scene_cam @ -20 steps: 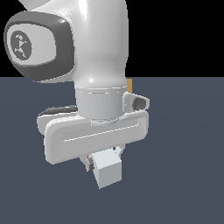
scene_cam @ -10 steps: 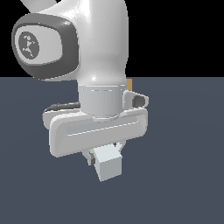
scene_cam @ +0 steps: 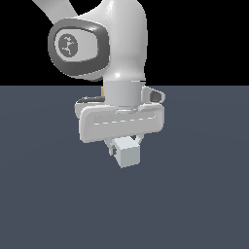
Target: Insert the peg into the horizontal hole in a box.
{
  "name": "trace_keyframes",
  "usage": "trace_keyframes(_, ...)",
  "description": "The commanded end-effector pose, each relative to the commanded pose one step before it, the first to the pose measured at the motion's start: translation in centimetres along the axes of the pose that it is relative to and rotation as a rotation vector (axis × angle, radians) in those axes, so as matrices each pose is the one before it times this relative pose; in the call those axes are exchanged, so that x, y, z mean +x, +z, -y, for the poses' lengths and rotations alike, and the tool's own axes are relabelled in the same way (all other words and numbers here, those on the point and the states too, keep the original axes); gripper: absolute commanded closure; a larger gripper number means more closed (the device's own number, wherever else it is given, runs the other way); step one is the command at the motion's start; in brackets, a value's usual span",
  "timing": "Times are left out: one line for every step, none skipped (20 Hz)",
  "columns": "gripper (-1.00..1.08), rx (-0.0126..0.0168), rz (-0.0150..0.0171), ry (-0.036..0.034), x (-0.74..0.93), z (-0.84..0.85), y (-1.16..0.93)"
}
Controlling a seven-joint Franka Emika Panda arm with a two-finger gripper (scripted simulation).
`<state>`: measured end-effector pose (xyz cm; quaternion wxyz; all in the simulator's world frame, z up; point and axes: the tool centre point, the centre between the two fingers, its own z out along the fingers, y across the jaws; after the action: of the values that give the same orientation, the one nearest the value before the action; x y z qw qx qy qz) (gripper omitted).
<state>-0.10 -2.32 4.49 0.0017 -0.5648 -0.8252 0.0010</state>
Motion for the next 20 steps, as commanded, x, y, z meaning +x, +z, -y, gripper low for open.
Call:
trace_keyframes(1.08,-0.00384,0.00134,0.01554,2.003,-1.621,-0.916)
trace_keyframes(1.08,0.00001,0.00002,0.00675,0.809,-0.62,-0.293)
trace_keyframes(1.08,0.00001,0.00002,0.00651,0.781,-0.604,-0.283)
trace_keyframes(1.08,0.00001,0.00002,0.00618,0.735,-0.572,-0.268)
trace_keyframes(1.08,0.00001,0.00002,0.00582,0.689,-0.542,-0.252)
trace_keyframes(1.08,0.00001,0.00002,0.00548,0.641,-0.513,-0.236)
trace_keyframes(1.08,0.00001,0.00002,0.00507,0.596,-0.485,-0.219)
trace_keyframes(1.08,0.00001,0.00002,0.00473,0.546,-0.455,-0.202)
trace_keyframes(1.08,0.00001,0.00002,0.00437,0.498,-0.422,-0.185)
trace_keyframes(1.08,0.00001,0.00002,0.00397,0.451,-0.385,-0.168)
trace_keyframes(1.08,0.00001,0.00002,0.00352,0.404,-0.347,-0.15)
trace_keyframes(1.08,0.00001,0.00002,0.00316,0.351,-0.307,-0.132)
trace_keyframes(1.08,0.00001,0.00001,0.00267,0.304,-0.268,-0.113)
trace_keyframes(1.08,0.00001,0.00001,0.00229,0.249,-0.228,-0.095)
trace_keyframes(1.08,0.00001,0.00001,0.00183,0.197,-0.189,-0.075)
trace_keyframes(1.08,0.00001,0.00001,0.00138,0.144,-0.149,-0.056)
trace_keyframes(1.08,0.0,0.00001,0.00098,0.088,-0.109,-0.036)
trace_keyframes(1.08,0.0,0.0,0.0,0.074,-0.077,-0.018)
trace_keyframes(1.08,0.00001,0.00001,0.00069,-0.036,-0.031,-0.002)
trace_keyframes(1.08,0.0,0.0,0.0,-0.011,-0.008,0.003)
